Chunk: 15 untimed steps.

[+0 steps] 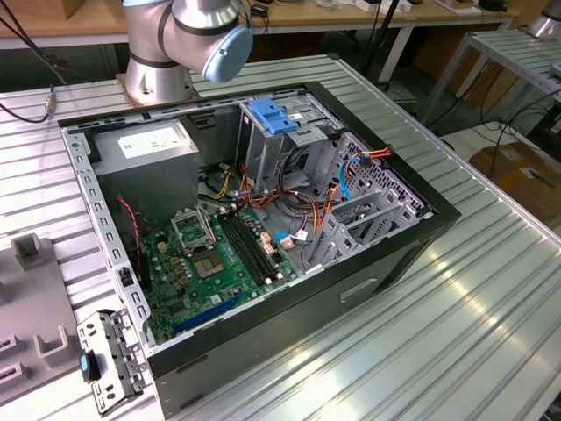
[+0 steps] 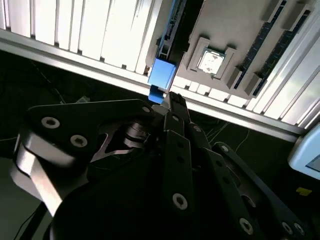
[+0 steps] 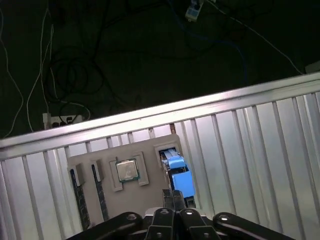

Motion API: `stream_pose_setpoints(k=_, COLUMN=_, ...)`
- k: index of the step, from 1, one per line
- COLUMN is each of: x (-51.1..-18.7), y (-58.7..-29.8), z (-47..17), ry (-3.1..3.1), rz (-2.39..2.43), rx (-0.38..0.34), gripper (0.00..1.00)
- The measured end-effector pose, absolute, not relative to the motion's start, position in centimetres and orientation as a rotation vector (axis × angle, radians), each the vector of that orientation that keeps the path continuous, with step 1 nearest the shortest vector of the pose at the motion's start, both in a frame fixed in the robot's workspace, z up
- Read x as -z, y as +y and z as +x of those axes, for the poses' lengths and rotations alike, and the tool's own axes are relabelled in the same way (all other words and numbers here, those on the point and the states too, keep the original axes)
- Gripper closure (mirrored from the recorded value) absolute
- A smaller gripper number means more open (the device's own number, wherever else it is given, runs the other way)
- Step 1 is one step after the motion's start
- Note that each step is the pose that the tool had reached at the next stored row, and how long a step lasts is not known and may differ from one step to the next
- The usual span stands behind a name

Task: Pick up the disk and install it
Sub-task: 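Pick up the disk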

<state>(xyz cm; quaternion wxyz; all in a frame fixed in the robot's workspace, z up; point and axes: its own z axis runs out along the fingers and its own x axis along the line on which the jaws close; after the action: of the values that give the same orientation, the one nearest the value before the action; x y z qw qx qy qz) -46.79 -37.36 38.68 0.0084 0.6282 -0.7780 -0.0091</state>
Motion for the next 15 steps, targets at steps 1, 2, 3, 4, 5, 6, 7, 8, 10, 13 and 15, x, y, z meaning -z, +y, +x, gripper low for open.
stream_pose_setpoints(k=1, x=-38.3, y=-36.5, z=-46.8, ry=-2.43, rz=1.963, rx=0.027, gripper=0.89)
stream_pose_setpoints(k=2, x=-38.2, y=-36.3, z=-46.8, ry=-2.43, rz=1.963, rx=0.025, gripper=0.89)
stream_pose_setpoints(k=3, x=-38.1, y=-36.3, z=-46.8, ry=-2.428, rz=1.965, rx=0.023, gripper=0.89)
stream_pose_setpoints(k=4, x=-38.0, y=-36.3, z=-46.8, ry=-2.42, rz=1.976, rx=0.021, gripper=0.83)
stream_pose_setpoints(k=5, x=-37.9, y=-36.3, z=-46.8, ry=-2.409, rz=1.991, rx=0.019, gripper=0.76)
stream_pose_setpoints(k=6, x=-37.8, y=-36.2, z=-46.8, ry=-2.394, rz=2.01, rx=0.018, gripper=0.76)
stream_pose_setpoints(k=7, x=-37.8, y=-36.2, z=-46.8, ry=-2.38, rz=2.027, rx=0.017, gripper=0.71)
stream_pose_setpoints(k=8, x=-37.7, y=-36.2, z=-46.8, ry=-2.363, rz=2.048, rx=0.015, gripper=0.64)
stream_pose_setpoints(k=10, x=-37.5, y=-36.3, z=-46.8, ry=-2.34, rz=2.077, rx=0.014, gripper=0.52)
stream_pose_setpoints(k=13, x=-37.0, y=-36.3, z=-46.8, ry=-2.333, rz=2.084, rx=0.013, gripper=0.46)
stream_pose_setpoints(k=15, x=-36.7, y=-36.3, z=-46.8, ry=-2.33, rz=2.088, rx=0.013, gripper=0.46)
